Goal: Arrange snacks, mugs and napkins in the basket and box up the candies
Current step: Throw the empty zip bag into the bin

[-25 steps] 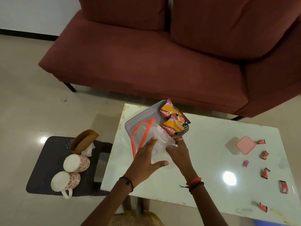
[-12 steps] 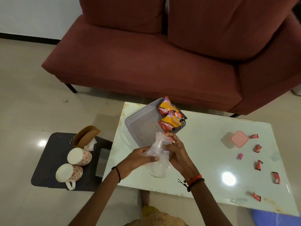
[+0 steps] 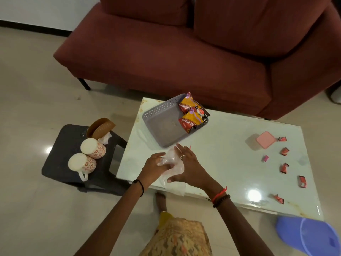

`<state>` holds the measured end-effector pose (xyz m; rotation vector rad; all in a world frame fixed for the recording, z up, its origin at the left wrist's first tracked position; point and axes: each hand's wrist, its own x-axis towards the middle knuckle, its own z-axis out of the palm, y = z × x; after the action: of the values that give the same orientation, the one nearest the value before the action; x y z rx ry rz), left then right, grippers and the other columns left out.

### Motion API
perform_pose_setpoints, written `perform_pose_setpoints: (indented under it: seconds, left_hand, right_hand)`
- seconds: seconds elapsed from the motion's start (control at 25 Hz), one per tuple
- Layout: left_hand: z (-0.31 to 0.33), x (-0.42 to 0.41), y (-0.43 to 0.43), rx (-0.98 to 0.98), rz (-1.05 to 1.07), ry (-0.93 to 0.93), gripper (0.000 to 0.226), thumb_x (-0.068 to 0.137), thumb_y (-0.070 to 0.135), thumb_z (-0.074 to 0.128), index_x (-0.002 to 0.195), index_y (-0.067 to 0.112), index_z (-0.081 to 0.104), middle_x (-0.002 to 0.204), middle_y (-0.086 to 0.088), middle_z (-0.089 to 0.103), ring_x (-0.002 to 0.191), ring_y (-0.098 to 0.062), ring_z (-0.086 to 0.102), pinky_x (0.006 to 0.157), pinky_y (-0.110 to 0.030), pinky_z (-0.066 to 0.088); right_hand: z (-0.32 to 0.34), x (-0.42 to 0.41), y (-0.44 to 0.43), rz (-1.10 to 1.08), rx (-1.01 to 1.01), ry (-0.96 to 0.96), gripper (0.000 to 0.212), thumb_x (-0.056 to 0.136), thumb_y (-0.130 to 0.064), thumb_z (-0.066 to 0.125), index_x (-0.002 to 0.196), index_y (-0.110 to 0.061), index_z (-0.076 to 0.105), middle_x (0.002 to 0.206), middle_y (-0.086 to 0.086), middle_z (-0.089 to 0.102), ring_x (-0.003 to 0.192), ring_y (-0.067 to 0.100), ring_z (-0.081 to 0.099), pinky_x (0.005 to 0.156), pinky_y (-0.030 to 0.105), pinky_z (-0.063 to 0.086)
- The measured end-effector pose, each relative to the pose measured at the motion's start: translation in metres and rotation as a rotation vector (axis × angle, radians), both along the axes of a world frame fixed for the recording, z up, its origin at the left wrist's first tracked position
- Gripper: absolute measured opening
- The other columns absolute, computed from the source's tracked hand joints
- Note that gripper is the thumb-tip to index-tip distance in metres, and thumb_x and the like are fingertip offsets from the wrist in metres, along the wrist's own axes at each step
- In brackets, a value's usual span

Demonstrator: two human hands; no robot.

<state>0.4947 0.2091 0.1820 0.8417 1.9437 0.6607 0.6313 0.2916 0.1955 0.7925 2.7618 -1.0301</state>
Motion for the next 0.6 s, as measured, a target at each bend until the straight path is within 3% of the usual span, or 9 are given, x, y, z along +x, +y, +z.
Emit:
perform_pose_setpoints:
  seconds: [0.04,0.12,0.2,0.24,0.32,0.36,0.4,0.48,0.6]
  left_hand:
    - [0.002,0.006,-0.003,0.038,-0.007,0.002,0.042,0.087,0.02,0.063,0.126,0.007,0.053,0.128,-0.008,0.055,0.117,-0.024,0.054,0.098,-0.026,0.041]
    - [0.006,0.018,-0.008,0.127,-0.011,-0.041,0.057,0.084,0.011,0.066,0.135,0.004,0.042,0.13,-0.014,0.055,0.121,-0.028,0.052,0.106,-0.025,0.038]
    - [0.011,0.026,-0.008,0.163,-0.009,-0.116,0.071,0.081,0.012,0.07,0.141,0.008,0.034,0.128,-0.007,0.053,0.118,-0.021,0.051,0.107,-0.025,0.037]
    - [0.014,0.03,-0.005,0.161,0.005,-0.179,0.075,0.08,0.015,0.072,0.143,0.013,0.032,0.126,0.002,0.05,0.116,-0.009,0.049,0.103,-0.02,0.038]
    - [0.019,0.042,0.007,0.173,0.001,-0.244,0.072,0.08,0.016,0.072,0.141,0.015,0.033,0.102,0.013,0.061,0.091,0.015,0.056,0.085,-0.003,0.042]
    - [0.019,0.048,0.014,0.183,0.007,-0.245,0.068,0.08,0.012,0.071,0.138,0.013,0.036,0.089,0.02,0.063,0.081,0.016,0.059,0.08,-0.001,0.044]
    - [0.018,0.057,0.021,0.197,0.026,-0.254,0.064,0.08,0.009,0.071,0.135,0.01,0.039,0.085,0.023,0.064,0.079,0.012,0.061,0.084,-0.007,0.048]
    - [0.02,0.08,0.036,0.214,0.083,-0.285,0.054,0.078,0.009,0.072,0.125,0.013,0.045,0.102,0.01,0.061,0.094,-0.003,0.06,0.095,-0.029,0.048]
    - [0.012,0.118,0.058,0.19,0.037,-0.291,0.049,0.072,0.019,0.079,0.11,0.02,0.048,0.129,0.008,0.045,0.122,-0.009,0.042,0.099,-0.029,0.04]
  right_hand:
    - [-0.002,0.006,-0.005,-0.017,-0.012,0.016,0.075,0.074,-0.043,0.075,0.137,-0.013,0.047,0.154,0.01,0.031,0.146,0.024,0.017,0.117,0.024,-0.001]
    - [-0.004,0.02,-0.014,-0.142,-0.124,0.044,0.061,0.078,-0.029,0.073,0.132,-0.014,0.05,0.142,0.009,0.049,0.136,0.025,0.04,0.114,0.029,0.026]
    - [-0.002,0.034,-0.019,-0.304,-0.198,0.093,0.056,0.079,-0.019,0.071,0.131,-0.014,0.049,0.123,0.008,0.063,0.109,0.024,0.063,0.09,0.024,0.048]
    - [0.0,0.042,-0.018,-0.393,-0.23,0.125,0.056,0.078,-0.018,0.072,0.128,-0.015,0.047,0.112,0.007,0.068,0.092,0.019,0.067,0.076,0.019,0.05]
    - [0.004,0.062,-0.014,-0.592,-0.316,0.198,0.051,0.075,-0.02,0.076,0.117,-0.019,0.047,0.088,-0.002,0.068,0.069,0.006,0.063,0.059,0.01,0.044]
    - [0.006,0.073,-0.011,-0.671,-0.36,0.228,0.046,0.075,-0.022,0.077,0.11,-0.021,0.048,0.083,-0.008,0.066,0.068,0.002,0.062,0.056,0.006,0.043]
    - [0.007,0.085,-0.008,-0.726,-0.402,0.254,0.04,0.075,-0.021,0.076,0.106,-0.023,0.051,0.085,-0.012,0.065,0.072,0.0,0.063,0.058,0.004,0.045]
    - [0.006,0.114,-0.004,-0.785,-0.475,0.295,0.03,0.077,-0.017,0.072,0.102,-0.022,0.057,0.092,-0.013,0.065,0.081,0.004,0.066,0.062,0.003,0.048]
    - [0.001,0.159,0.001,-0.904,-0.487,0.315,0.016,0.079,-0.015,0.072,0.092,-0.018,0.063,0.087,-0.007,0.069,0.079,0.008,0.065,0.065,0.01,0.048]
